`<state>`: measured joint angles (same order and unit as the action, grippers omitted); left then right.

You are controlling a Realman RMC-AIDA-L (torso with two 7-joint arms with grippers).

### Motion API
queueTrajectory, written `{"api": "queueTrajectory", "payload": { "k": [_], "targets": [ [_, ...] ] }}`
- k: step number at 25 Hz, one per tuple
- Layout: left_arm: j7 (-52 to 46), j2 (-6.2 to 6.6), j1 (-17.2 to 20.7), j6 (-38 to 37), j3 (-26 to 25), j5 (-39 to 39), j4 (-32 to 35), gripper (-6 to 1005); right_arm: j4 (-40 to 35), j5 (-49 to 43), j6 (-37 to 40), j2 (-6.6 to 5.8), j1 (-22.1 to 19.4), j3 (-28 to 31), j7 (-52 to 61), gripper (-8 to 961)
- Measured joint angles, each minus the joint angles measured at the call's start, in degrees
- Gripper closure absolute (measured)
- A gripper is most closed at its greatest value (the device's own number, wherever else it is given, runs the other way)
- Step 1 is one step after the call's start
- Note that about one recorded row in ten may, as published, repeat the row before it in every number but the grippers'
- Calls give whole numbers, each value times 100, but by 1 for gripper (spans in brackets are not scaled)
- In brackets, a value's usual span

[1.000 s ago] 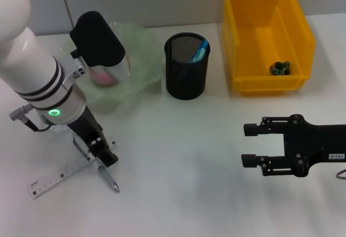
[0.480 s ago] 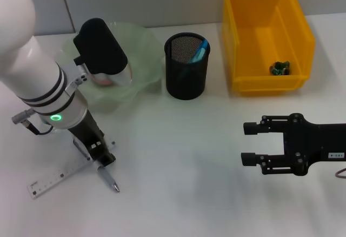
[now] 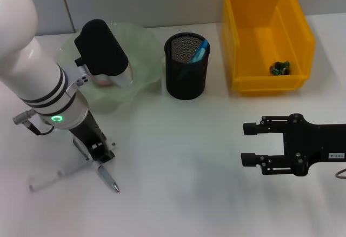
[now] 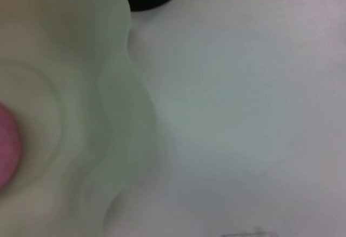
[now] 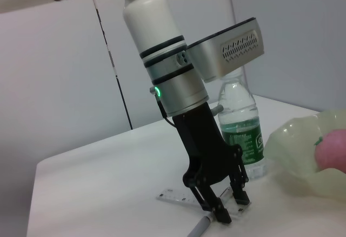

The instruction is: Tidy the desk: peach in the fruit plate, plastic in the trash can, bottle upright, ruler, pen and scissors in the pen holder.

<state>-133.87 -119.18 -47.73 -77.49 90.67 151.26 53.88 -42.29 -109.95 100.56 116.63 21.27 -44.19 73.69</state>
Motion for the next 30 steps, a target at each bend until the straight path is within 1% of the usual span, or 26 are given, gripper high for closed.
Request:
{"api": "queueTrajectory", "payload": {
  "k": [1,5,10,14,15,17,20,21,22,23,24,25,28,30],
  "targets": [
    [-4,0,10,0,14,-1,20,490,1,0,3,0,0,2,5,260],
    [-13,0,39,-13,2,-26,101,609,2,7,14,0,-5,7,13,260],
    [-21,6,141,-114,-86,-211,376,609,13,7,16,0,-8,7,15,260],
    [-1,39,310,-378,-489,-568,810,609,26,12,17,0,-9,7,20,260],
    [-1,39,310,-378,-489,-568,810,609,29,13,18,0,-9,8,22,260],
    [65,57,502,-563,-887,-1015,1168,609,55,17,22,-10,-9,7,28,260],
    [124,60,589,-623,-1080,-1281,1276,609,95,26,24,-33,-9,12,32,260],
    [205,61,682,-682,-1334,-1622,1326,609,102,27,25,-36,-9,17,33,260],
    [283,63,778,-735,-1660,-2050,1328,609,121,26,25,-43,-9,58,34,260],
    [283,63,778,-735,-1660,-2050,1328,609,121,26,25,-43,-9,58,34,260],
    [310,67,870,-762,-1934,-2414,1305,609,150,12,22,-49,-9,88,33,260],
    [310,67,870,-762,-1934,-2414,1305,609,150,12,22,-49,-9,88,33,260],
    [384,80,1037,-851,-2377,-3109,1188,609,170,5,-4,-64,-10,96,22,260],
    [457,85,1096,-936,-2574,-3474,1032,609,172,4,-10,-76,-13,99,21,260]
  ]
}}
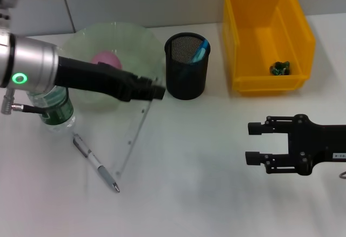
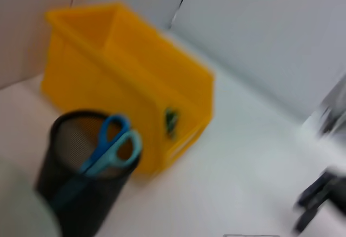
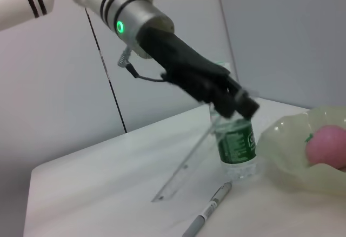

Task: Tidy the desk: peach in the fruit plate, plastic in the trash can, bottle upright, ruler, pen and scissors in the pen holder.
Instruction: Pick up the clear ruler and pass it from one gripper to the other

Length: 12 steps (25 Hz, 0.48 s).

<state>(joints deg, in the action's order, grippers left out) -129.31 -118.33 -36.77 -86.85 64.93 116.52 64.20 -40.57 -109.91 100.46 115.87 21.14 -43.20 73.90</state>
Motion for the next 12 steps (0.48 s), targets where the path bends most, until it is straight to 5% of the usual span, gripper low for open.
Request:
{"api": "queueTrajectory", "payload": {
  "k": [4,12],
  "targets": [
    [338,3,99,-277,-559,-881,-662,609,5,-3,15,-26,-3,5,5,260],
    [1492,4,345,-459,-753,-2289,-1784,609,6,-4,4,-40,-16,13,12,261]
  ]
}}
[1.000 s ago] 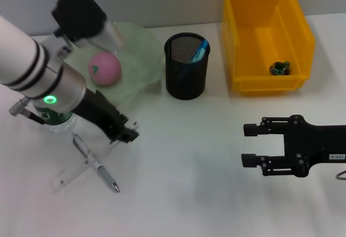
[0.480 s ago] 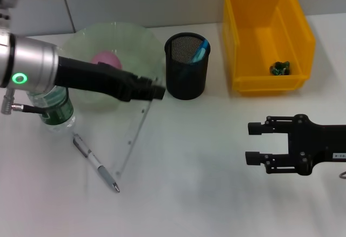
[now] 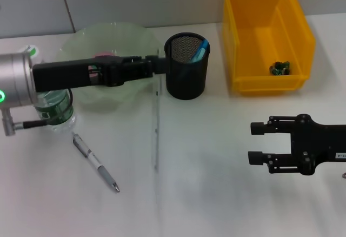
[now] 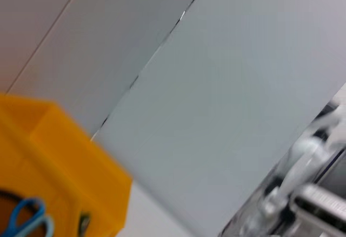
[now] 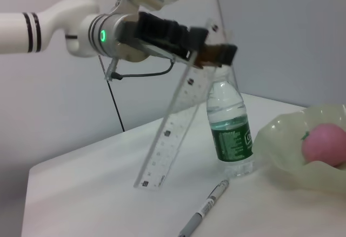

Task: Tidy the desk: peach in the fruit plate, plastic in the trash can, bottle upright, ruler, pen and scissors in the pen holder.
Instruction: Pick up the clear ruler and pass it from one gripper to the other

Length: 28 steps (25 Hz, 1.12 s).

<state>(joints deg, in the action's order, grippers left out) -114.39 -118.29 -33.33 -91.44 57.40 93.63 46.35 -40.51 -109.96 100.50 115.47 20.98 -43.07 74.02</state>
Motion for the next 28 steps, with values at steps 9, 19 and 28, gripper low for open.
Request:
{"api": "queueTrajectory", "payload": {
  "k": [9,19,28],
  "targets": [
    [2156,-29,108,-11,-6,-1213,-1542,609,0,0,-13,-10,-18,72,22,261],
    [4687,-84,92,10,49,-2375,-3354,609,97,22,18,-7,-49,288,6,262],
    [6597,-89,-140,-378,-144,-2900,-4711,609,215,50,-14,116,-12,483,-118,262]
  ]
}}
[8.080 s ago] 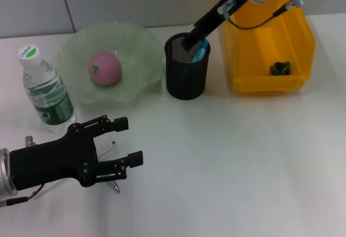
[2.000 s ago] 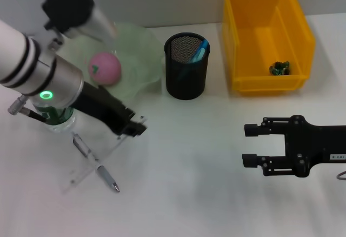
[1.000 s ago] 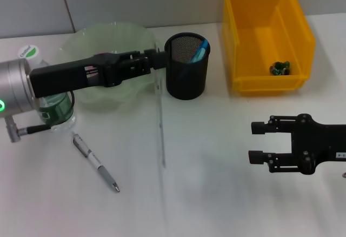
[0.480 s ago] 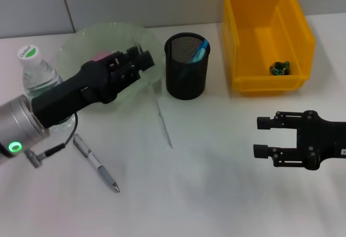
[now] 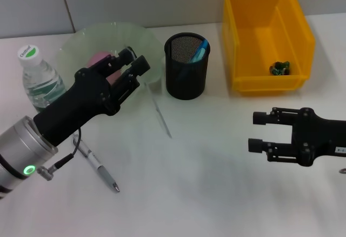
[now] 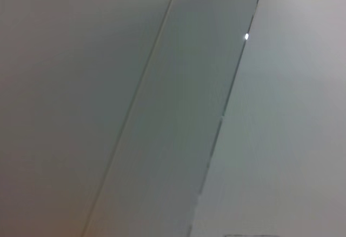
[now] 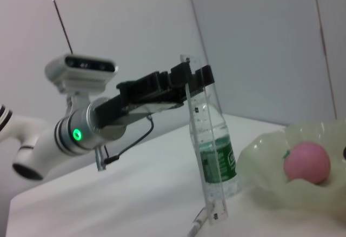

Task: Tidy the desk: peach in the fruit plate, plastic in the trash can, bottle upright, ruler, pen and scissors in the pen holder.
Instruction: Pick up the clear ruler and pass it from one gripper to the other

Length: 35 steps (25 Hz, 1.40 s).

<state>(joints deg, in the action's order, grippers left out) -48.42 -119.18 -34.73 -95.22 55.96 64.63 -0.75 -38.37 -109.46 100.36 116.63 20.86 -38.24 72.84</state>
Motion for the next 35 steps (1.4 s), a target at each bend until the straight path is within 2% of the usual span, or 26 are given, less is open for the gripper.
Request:
{"api": "queueTrajectory", "payload": {
  "k": [5,6,8,9,10,14,15,16,19,20,22,23,24,30,35],
  "targets": [
    [1028,1,-127,-74,-694,33,-807,609,245,35,-1,178,57,302,-466,262],
    [1028,1,-127,-74,-694,33,-807,609,308,56,-2,209,71,345,-587,262],
    [1538,1,-200,-83,-1091,75,-1225,609,579,161,-9,244,118,419,-934,263],
    [1754,1,-226,-82,-1377,258,-1365,609,759,232,-14,251,143,443,-1116,263],
    [1754,1,-226,-82,-1377,258,-1365,609,921,322,-27,251,161,449,-1295,263],
    [2126,1,-224,-2,-2183,993,-1595,609,1700,785,-185,258,248,455,-2305,263],
    [2126,1,-224,-2,-2183,993,-1595,609,1700,785,-185,258,248,455,-2305,263],
    [2465,0,-212,58,-2604,1315,-1787,609,1915,879,-240,260,295,455,-2547,263],
    [2708,1,-200,121,-2882,1501,-1937,608,2555,1122,-493,274,491,463,-3286,263],
    [2982,0,-184,262,-3236,1725,-2114,608,2706,1187,-573,280,549,465,-3451,263],
    [2982,0,-184,262,-3236,1725,-2114,608,2852,1264,-650,283,603,468,-3610,263],
    [3252,1,-167,546,-3727,1999,-2322,608,3006,1346,-719,289,674,469,-3793,263],
    [3419,1,-156,698,-3928,2089,-2438,608,3328,1519,-848,294,803,470,-4167,263],
    [3880,1,-135,994,-4384,2258,-2716,608,3980,1893,-1243,313,1165,506,-4886,264],
    [4235,1,-122,1165,-4663,2408,-2863,608,4441,1949,-1600,322,1508,843,-5352,264]
  ]
}}
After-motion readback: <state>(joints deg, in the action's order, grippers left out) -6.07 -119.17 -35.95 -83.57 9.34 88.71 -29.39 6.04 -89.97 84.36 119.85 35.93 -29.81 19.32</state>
